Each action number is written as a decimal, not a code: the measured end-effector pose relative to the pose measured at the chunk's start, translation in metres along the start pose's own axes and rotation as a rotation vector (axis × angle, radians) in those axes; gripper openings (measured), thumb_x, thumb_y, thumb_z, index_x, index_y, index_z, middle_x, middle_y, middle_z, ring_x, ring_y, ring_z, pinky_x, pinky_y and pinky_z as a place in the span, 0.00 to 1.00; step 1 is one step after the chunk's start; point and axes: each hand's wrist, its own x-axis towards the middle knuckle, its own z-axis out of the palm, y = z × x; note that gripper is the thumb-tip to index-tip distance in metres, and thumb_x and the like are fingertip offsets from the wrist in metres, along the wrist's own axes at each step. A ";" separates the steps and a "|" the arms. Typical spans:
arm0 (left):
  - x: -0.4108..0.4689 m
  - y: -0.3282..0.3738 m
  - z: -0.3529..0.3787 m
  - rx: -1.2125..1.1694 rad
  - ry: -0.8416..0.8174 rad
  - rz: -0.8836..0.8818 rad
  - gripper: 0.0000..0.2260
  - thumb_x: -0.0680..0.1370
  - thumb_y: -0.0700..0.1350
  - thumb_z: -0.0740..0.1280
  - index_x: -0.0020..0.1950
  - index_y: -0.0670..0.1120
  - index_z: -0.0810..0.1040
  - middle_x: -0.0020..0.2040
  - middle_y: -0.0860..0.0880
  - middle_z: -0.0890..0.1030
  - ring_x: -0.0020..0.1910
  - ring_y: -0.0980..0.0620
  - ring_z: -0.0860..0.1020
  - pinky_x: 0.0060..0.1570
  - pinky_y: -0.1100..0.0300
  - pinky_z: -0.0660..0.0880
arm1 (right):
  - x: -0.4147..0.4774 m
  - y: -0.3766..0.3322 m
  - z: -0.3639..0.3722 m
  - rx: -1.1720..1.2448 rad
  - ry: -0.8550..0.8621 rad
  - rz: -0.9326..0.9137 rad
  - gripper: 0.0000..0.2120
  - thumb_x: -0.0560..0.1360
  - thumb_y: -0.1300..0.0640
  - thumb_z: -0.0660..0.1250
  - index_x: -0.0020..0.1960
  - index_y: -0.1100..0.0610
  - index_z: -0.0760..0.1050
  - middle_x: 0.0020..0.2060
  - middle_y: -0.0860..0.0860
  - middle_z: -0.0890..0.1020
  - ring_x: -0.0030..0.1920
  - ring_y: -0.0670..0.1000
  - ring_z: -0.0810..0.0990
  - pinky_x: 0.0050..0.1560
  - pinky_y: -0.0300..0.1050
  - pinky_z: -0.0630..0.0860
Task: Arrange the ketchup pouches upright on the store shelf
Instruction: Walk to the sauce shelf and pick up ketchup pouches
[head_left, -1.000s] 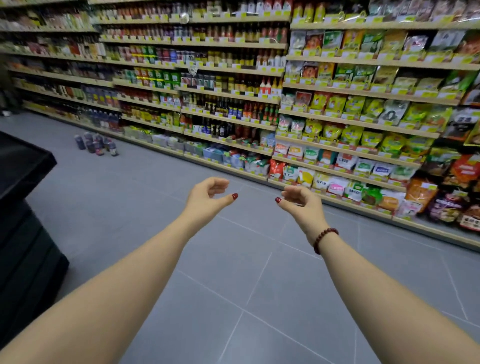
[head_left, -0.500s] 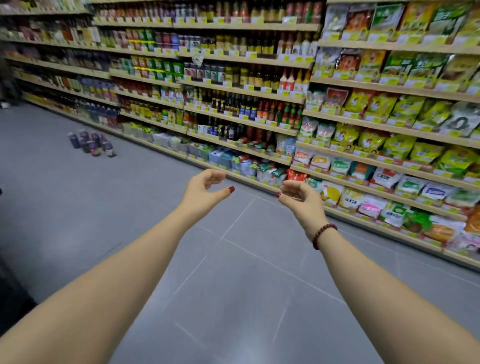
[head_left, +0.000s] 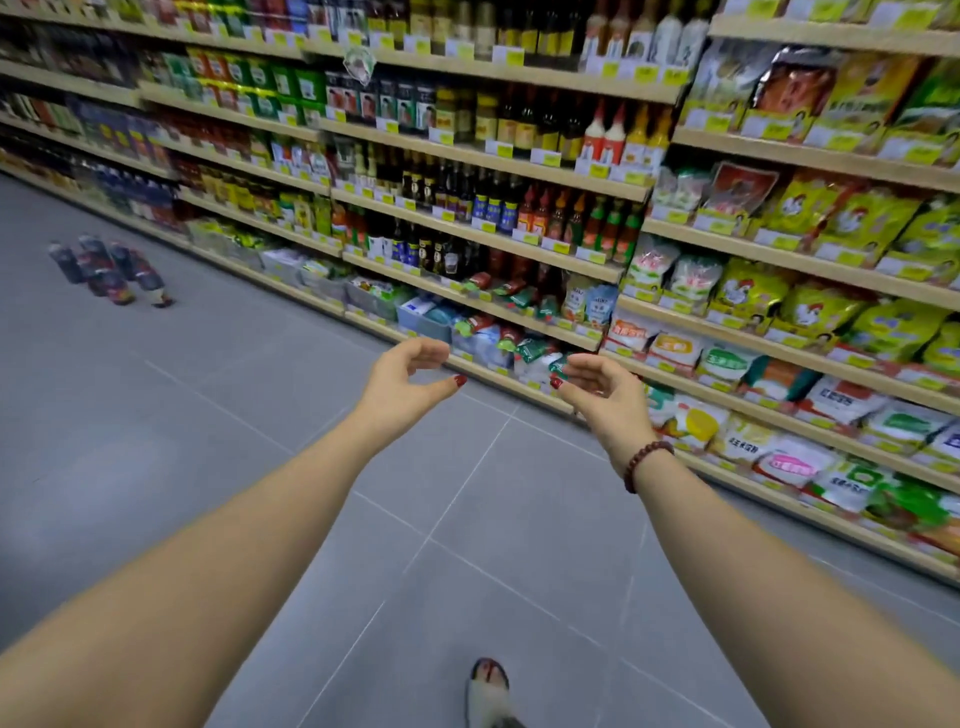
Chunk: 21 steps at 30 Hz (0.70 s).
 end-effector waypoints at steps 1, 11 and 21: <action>0.026 -0.008 0.006 -0.001 0.008 0.002 0.16 0.69 0.40 0.74 0.55 0.42 0.77 0.52 0.46 0.81 0.51 0.52 0.78 0.57 0.62 0.68 | 0.028 0.008 0.003 -0.001 0.002 -0.001 0.14 0.68 0.66 0.72 0.51 0.55 0.76 0.48 0.52 0.81 0.50 0.50 0.79 0.51 0.41 0.76; 0.278 -0.062 0.058 -0.026 -0.012 -0.052 0.16 0.69 0.38 0.73 0.55 0.40 0.77 0.51 0.46 0.80 0.51 0.52 0.78 0.51 0.72 0.71 | 0.293 0.053 0.032 -0.011 0.025 0.062 0.15 0.68 0.67 0.72 0.53 0.58 0.75 0.52 0.57 0.80 0.53 0.53 0.78 0.54 0.43 0.76; 0.522 -0.166 0.071 -0.005 -0.107 -0.072 0.16 0.70 0.39 0.72 0.57 0.42 0.77 0.53 0.47 0.80 0.53 0.53 0.77 0.53 0.63 0.71 | 0.506 0.126 0.094 -0.052 0.129 0.118 0.14 0.68 0.67 0.72 0.52 0.58 0.75 0.51 0.56 0.79 0.51 0.51 0.77 0.53 0.41 0.75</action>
